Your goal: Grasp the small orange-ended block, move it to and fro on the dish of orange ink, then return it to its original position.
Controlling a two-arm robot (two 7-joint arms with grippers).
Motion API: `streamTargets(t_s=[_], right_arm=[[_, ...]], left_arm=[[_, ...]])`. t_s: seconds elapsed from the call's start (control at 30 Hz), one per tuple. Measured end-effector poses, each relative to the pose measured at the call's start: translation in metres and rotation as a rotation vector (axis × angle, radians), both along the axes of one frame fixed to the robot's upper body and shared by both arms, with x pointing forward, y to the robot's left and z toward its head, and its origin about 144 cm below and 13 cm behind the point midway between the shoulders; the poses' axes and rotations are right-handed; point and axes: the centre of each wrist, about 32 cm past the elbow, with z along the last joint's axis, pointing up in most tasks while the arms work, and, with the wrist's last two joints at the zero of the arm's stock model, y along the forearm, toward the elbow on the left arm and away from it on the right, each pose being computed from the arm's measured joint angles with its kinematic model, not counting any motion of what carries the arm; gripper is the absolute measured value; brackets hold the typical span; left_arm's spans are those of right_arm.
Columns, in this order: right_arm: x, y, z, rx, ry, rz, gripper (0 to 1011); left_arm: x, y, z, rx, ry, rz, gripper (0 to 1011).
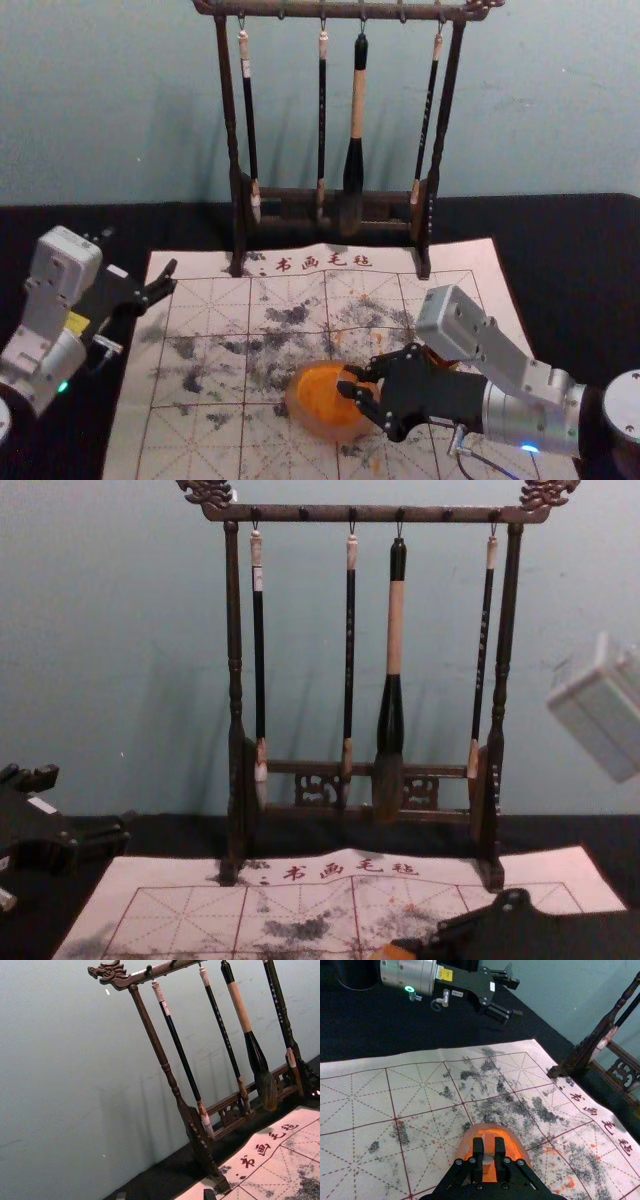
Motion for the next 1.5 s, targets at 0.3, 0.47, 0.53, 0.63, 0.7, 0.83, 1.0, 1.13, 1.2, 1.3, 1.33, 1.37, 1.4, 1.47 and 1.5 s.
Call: streamTargets(t_s=[0.3,0.47,0.53,0.63,0.7,0.83,1.0,1.13,1.2,1.3,1.33,1.37,1.4,1.47,1.5], right_arm=[[0.004,0.008,-0.007,-0.007,0.008,-0.010,105],[0.005,0.011,-0.008,-0.009,0.008,-0.011,105],[0.006,0.012,-0.008,-0.011,0.008,-0.012,105],[0.008,0.014,-0.009,-0.013,0.008,-0.016,105],[0.009,0.015,-0.009,-0.013,0.009,-0.019,105],[0.011,0.016,-0.010,-0.014,0.008,-0.030,105],[0.016,0.016,-0.009,-0.016,0.005,-0.052,105],[0.019,0.014,-0.009,-0.017,0.002,-0.069,105],[0.021,0.012,-0.008,-0.018,0.001,-0.077,105],[0.022,0.010,-0.007,-0.019,0.000,-0.086,105],[0.022,0.009,-0.007,-0.019,0.000,-0.088,105],[0.022,0.008,-0.007,-0.020,0.000,-0.089,105],[0.022,0.006,-0.007,-0.021,0.001,-0.092,105],[0.020,0.003,-0.006,-0.021,0.001,-0.092,105],[0.019,0.003,-0.006,-0.021,0.001,-0.092,105]], left_arm=[[0.000,0.000,0.000,0.000,0.000,0.000,1001],[0.000,0.000,0.000,0.000,0.000,0.000,1001],[0.000,0.000,0.000,0.000,0.000,0.000,1001],[0.000,0.000,0.000,0.000,0.000,0.000,1001],[0.000,0.000,0.000,0.000,0.000,0.000,1001],[0.000,0.000,0.000,0.000,0.000,0.000,1001],[0.000,0.000,0.000,0.000,0.000,0.000,1001],[0.000,0.000,0.000,0.000,0.000,0.000,1001],[0.000,0.000,0.000,0.000,0.000,0.000,1001],[0.000,0.000,0.000,0.000,0.000,0.000,1001],[0.000,0.000,0.000,0.000,0.000,0.000,1001],[0.000,0.000,0.000,0.000,0.000,0.000,1001],[0.000,0.000,0.000,0.000,0.000,0.000,1001],[0.000,0.000,0.000,0.000,0.000,0.000,1001],[0.000,0.000,0.000,0.000,0.000,0.000,1001]])
